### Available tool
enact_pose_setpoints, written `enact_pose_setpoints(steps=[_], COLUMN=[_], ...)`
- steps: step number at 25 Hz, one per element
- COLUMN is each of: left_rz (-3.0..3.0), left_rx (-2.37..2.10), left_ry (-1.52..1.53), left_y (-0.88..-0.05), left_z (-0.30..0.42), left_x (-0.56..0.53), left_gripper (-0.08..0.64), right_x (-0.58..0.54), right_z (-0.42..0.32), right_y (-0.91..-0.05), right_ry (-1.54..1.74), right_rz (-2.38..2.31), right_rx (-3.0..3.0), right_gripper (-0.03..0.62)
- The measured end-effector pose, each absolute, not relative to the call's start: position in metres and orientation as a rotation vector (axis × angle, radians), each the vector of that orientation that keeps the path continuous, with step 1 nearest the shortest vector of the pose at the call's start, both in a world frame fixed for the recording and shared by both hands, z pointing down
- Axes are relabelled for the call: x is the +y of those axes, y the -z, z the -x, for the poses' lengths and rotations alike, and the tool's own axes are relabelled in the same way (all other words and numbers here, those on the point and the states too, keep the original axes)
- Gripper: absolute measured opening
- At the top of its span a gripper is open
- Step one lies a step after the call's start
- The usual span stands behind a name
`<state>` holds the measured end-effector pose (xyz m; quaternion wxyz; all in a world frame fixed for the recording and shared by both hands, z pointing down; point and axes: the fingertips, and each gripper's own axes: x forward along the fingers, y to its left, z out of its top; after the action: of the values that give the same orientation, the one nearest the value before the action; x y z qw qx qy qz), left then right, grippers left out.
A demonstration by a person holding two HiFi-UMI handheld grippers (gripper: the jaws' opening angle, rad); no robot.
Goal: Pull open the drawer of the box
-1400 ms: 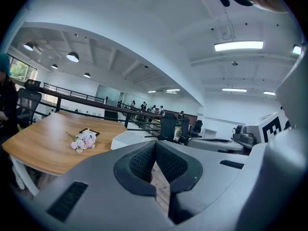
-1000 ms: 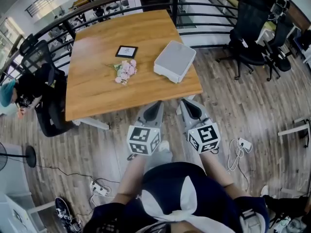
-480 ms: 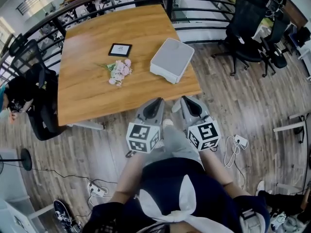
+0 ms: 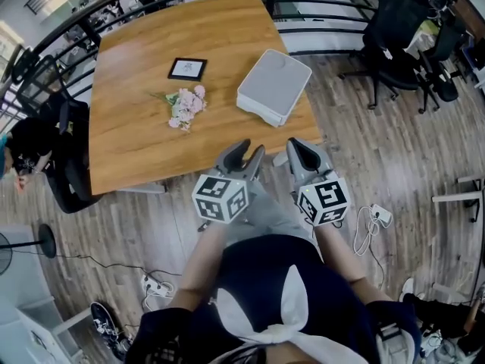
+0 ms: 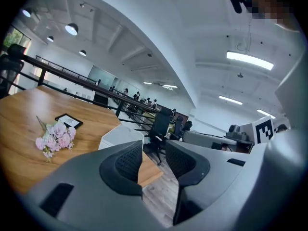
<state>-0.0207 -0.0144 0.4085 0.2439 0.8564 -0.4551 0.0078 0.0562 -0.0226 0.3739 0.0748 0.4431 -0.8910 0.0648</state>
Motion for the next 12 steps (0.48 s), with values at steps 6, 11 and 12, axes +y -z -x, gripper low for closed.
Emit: enact_pose_setpoints(steps=[6, 11, 12], left_rz=[-2.176, -2.055, -2.029], left_rx=[-1.080, -1.043, -1.038], left_ry=[0.100, 0.216, 0.247], left_y=[-0.441, -0.455, -0.458], left_z=[0.016, 0.024, 0.027], left_x=[-0.041, -0.071, -0.078], left_gripper=[0.222, 0.233, 0.232], right_x=[-0.049, -0.081, -0.086], right_z=[-0.057, -0.057, -0.056], right_y=[-0.386, -0.384, -0.384], right_ry=[-0.228, -0.229, -0.223], right_rz=[-1.335, -1.353, -1.349], right_rx=[-2.673, -2.662, -2.660], right_gripper=[-0.002, -0.002, -0.002])
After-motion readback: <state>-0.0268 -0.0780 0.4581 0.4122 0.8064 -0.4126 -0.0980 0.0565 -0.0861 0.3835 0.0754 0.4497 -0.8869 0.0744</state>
